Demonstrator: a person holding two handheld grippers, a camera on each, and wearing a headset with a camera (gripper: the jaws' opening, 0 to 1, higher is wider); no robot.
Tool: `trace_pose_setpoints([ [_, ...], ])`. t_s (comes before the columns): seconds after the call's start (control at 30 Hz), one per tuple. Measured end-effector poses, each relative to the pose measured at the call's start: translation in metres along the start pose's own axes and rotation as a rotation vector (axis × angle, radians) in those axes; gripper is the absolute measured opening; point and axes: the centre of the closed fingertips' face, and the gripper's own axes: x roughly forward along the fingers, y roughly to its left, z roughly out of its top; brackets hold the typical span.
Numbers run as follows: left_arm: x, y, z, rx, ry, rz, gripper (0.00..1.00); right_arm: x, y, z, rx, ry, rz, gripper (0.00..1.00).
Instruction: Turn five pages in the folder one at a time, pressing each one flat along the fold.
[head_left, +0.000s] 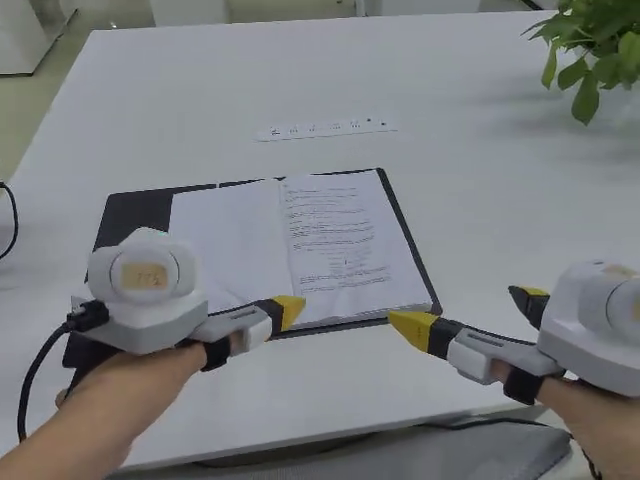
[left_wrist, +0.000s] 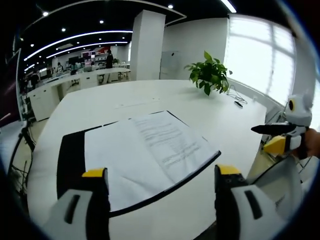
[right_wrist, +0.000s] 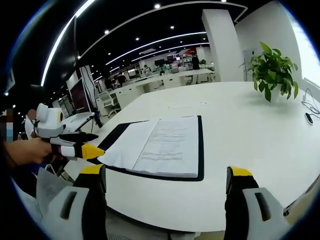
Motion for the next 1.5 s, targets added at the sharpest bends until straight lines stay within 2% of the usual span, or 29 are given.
trace_pose_setpoints([
  [0.03, 0.006, -0.004, -0.002, 0.003, 0.015, -0.007, 0.87, 0.0, -0.001, 0.0, 0.004, -0.002, 0.0, 0.99],
  [0.2, 0.027, -0.016, -0.005, 0.025, 0.031, -0.034, 0.84, -0.001, -0.004, 0.002, 0.023, -0.019, 0.004, 0.99],
  [0.4, 0.056, -0.032, -0.01, 0.043, 0.054, -0.059, 0.83, -0.001, -0.008, -0.002, 0.034, -0.012, 0.002, 0.99],
  [0.7, 0.102, -0.058, -0.01, 0.063, 0.032, -0.1, 0.81, -0.001, -0.013, -0.004, 0.04, -0.005, 0.007, 0.98],
  [0.87, 0.126, -0.067, -0.013, 0.079, 0.013, -0.106, 0.78, -0.002, -0.015, -0.003, 0.049, -0.006, 0.005, 0.98],
  [1.1, 0.147, -0.074, -0.015, 0.084, -0.03, -0.085, 0.76, 0.0, -0.019, -0.006, 0.059, -0.004, 0.002, 0.98],
  [1.2, 0.153, -0.074, -0.019, 0.079, -0.035, -0.065, 0.74, 0.001, -0.021, -0.007, 0.065, -0.002, 0.0, 0.98],
  [1.27, 0.157, -0.075, -0.021, 0.054, -0.045, -0.047, 0.73, 0.001, -0.022, -0.008, 0.072, -0.001, -0.001, 0.97],
  [1.33, 0.162, -0.075, -0.028, 0.054, -0.038, -0.036, 0.71, 0.002, -0.023, -0.01, 0.077, 0.004, -0.001, 0.97],
  [1.43, 0.163, -0.07, -0.031, 0.154, -0.081, 0.007, 0.68, 0.004, -0.023, -0.012, 0.081, 0.011, 0.003, 0.97],
  [1.47, 0.162, -0.071, -0.031, 0.099, -0.103, 0.002, 0.67, 0.004, -0.022, -0.013, 0.081, 0.014, 0.004, 0.97],
  [1.5, 0.163, -0.065, -0.03, 0.086, -0.133, 0.023, 0.65, 0.004, -0.023, -0.014, 0.082, 0.016, 0.004, 0.97],
])
